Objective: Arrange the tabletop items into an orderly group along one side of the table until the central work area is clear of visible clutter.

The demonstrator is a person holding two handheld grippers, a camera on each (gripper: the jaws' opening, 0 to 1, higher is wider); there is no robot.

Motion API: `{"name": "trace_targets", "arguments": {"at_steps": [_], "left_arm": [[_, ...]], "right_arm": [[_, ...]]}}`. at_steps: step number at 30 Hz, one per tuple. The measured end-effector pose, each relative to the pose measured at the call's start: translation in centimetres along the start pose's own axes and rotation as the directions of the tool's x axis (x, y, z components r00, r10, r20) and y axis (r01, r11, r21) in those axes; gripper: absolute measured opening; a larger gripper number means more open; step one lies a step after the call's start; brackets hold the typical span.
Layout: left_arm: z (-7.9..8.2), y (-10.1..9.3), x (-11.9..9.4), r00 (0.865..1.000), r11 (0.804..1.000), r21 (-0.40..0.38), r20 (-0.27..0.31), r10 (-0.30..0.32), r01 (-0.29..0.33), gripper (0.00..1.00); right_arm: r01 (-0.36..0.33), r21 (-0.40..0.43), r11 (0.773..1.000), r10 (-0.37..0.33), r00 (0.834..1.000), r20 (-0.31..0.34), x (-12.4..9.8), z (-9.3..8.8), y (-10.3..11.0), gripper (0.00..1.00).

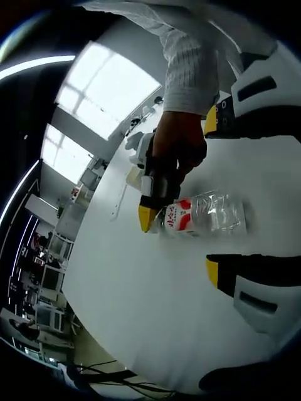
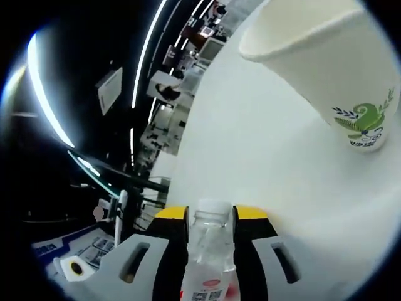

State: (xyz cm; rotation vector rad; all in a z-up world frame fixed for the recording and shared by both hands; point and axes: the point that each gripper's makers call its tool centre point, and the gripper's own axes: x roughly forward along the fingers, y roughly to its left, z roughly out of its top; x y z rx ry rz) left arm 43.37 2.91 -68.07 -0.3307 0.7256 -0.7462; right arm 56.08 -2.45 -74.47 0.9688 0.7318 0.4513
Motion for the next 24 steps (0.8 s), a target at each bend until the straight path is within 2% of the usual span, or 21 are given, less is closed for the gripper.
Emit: {"name": "trace_targets", "arguments": {"at_steps": [3,11,18,24], "left_arm": [[0.1,0.1,0.0,1.0,1.0,-0.002,0.002,-0.001,0.001,0.76],[0.0,0.8,0.2,1.0,1.0,0.008,-0.007,0.007,-0.007,0.76],[0.1,1.6,0.5,1.0,1.0,0.023,-0.022,0.009,-0.008,0.76],[0.3,1.8,1.3,0.999,0.999,0.038,-0.027,-0.027,0.028,0.77]], "right_arm": [[-0.004,0.024,1.0,0.004,1.0,0.011,0.0,0.1,0.1,0.21],[-0.003,0.015,1.0,0.002,1.0,0.03,0.0,0.3,0.2,0.19],[-0.014,-0.023,1.0,0.015,0.999,0.039,-0.3,0.4,1.1,0.19],[-0.044,-0.113,0.993,0.05,0.998,0.045,-0.9,0.5,2.5,0.19]]}}
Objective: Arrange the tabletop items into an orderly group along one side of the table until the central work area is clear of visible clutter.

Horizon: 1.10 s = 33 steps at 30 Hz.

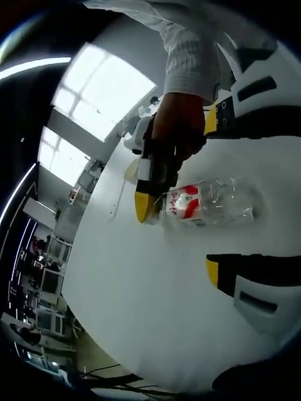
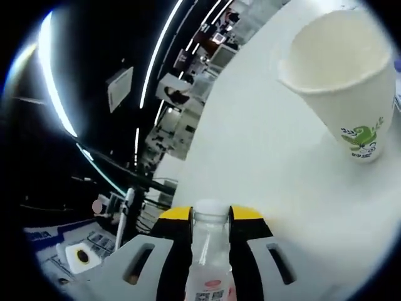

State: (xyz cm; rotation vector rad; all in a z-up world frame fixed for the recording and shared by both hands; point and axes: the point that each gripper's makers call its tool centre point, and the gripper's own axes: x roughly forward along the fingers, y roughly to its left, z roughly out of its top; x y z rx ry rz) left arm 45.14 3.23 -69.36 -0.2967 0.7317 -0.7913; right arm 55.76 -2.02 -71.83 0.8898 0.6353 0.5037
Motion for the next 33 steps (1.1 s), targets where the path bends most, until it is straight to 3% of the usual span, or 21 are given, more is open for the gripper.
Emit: {"name": "trace_targets", "arguments": {"at_steps": [6,8,11,20,26,27,33], "left_arm": [[0.5,-0.6,0.9,0.995,0.994,0.04,-0.007,-0.097,0.097,0.76],[1.0,-1.0,1.4,0.988,0.988,0.032,0.008,-0.151,0.151,0.77],[0.5,-1.3,2.1,0.979,0.979,0.038,-0.015,-0.202,0.202,0.76],[-1.3,-1.5,3.8,0.957,0.959,0.023,-0.085,-0.278,0.281,0.7],[-2.3,-1.9,4.1,0.936,0.941,0.057,-0.141,-0.324,0.334,0.47],[-2.4,-1.7,4.2,0.938,0.943,0.069,-0.147,-0.314,0.326,0.47],[-2.6,-2.4,4.0,0.912,0.916,0.078,-0.158,-0.378,0.393,0.46]], "right_arm": [[-0.087,-0.102,0.991,0.087,0.996,-0.006,-0.8,0.1,2.6,0.19],[-0.105,-0.117,0.987,0.105,0.994,-0.007,-1.0,0.0,3.1,0.19],[-0.128,-0.171,0.977,0.128,0.992,-0.013,-1.4,-0.1,4.1,0.19],[-0.156,-0.315,0.936,0.155,0.988,-0.027,-2.7,-0.7,6.7,0.19],[-0.171,-0.371,0.913,0.168,0.985,-0.042,-3.2,-1.0,7.8,0.18],[-0.174,-0.385,0.906,0.17,0.984,-0.045,-3.2,-1.1,7.9,0.18],[-0.195,-0.418,0.887,0.185,0.981,-0.064,-3.6,-1.3,8.6,0.18]]}}
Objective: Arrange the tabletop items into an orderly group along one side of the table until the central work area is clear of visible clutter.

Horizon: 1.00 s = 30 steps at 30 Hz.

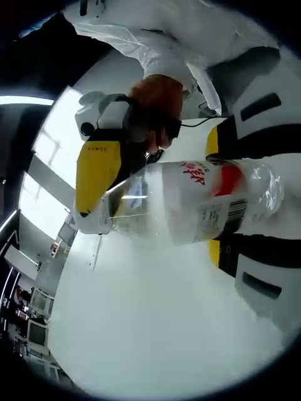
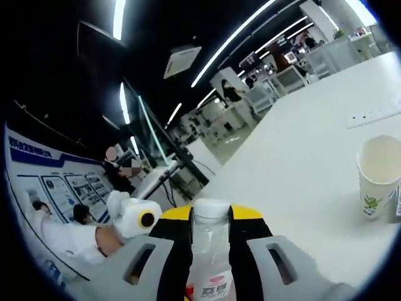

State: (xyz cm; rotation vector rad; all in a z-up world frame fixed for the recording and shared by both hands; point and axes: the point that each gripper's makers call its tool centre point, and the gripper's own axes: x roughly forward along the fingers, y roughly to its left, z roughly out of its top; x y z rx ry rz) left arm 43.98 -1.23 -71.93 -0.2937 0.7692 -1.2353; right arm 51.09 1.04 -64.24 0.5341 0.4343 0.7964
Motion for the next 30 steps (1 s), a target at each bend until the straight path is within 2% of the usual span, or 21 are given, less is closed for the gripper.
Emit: {"name": "trace_targets", "arguments": {"at_steps": [4,13,18,24,30], "left_arm": [[0.0,-0.1,0.1,1.0,1.0,-0.007,0.005,-0.021,0.021,0.45],[0.9,-0.4,0.6,1.0,1.0,0.023,0.017,-0.015,0.015,0.44],[2.4,-0.8,1.1,0.998,0.999,0.033,0.051,-0.031,0.029,0.44],[5.0,-1.2,2.0,0.997,0.997,0.077,0.067,-0.033,0.028,0.44],[7.7,-0.8,2.9,0.994,0.993,0.119,0.106,-0.035,0.022,0.43]], "right_arm": [[-0.01,-0.031,0.999,0.01,1.0,-0.005,-0.2,0.2,0.6,0.18],[-0.014,-0.116,0.993,0.013,1.0,-0.013,-0.5,1.0,1.5,0.18],[-0.011,-0.146,0.989,0.012,1.0,0.003,-0.9,2.7,1.3,0.18],[-0.016,-0.191,0.981,0.022,0.999,0.029,-1.5,5.3,0.9,0.18],[-0.024,-0.244,0.97,0.035,0.998,0.042,-1.7,7.8,0.4,0.18]]}}
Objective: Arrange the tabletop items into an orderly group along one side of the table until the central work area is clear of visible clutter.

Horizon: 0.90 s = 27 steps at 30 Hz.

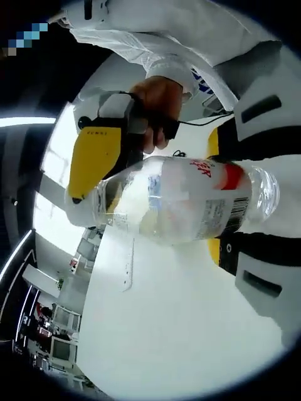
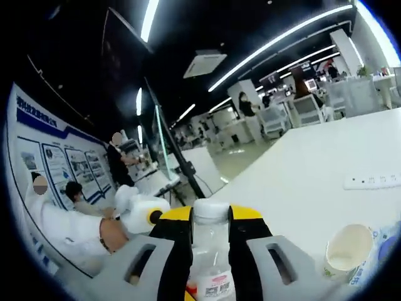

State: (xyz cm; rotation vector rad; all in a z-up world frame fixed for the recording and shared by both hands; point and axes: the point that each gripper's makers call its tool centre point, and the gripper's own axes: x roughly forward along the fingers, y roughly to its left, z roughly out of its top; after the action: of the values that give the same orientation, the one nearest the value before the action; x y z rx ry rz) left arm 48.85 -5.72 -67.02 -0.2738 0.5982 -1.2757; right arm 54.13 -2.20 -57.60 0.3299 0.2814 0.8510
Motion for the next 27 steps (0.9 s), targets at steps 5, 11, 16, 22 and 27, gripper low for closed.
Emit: {"name": "trace_targets", "arguments": {"at_steps": [5,11,16,22,27], "left_arm": [[2.2,0.5,0.9,1.0,0.999,0.052,-0.01,0.006,-0.005,0.43],[4.9,1.5,1.7,0.999,0.994,0.105,0.035,0.01,-0.014,0.43],[6.5,2.3,2.3,0.999,0.99,0.137,0.046,0.023,-0.029,0.43],[8.1,3.3,3.0,0.998,0.984,0.172,0.048,0.029,-0.036,0.43],[9.4,4.1,3.9,0.998,0.979,0.203,0.054,0.024,-0.034,0.43]], "right_arm": [[-0.007,-0.038,0.999,0.008,1.0,0.023,0.0,1.9,-0.8,0.18],[-0.02,-0.092,0.996,0.024,0.999,0.038,0.4,4.2,-1.7,0.18],[-0.039,-0.141,0.989,0.045,0.998,0.04,0.9,5.5,-2.3,0.18],[-0.038,-0.169,0.985,0.047,0.998,0.05,1.2,6.8,-3.5,0.18],[-0.034,-0.208,0.978,0.046,0.998,0.051,1.3,7.8,-4.4,0.18]]}}
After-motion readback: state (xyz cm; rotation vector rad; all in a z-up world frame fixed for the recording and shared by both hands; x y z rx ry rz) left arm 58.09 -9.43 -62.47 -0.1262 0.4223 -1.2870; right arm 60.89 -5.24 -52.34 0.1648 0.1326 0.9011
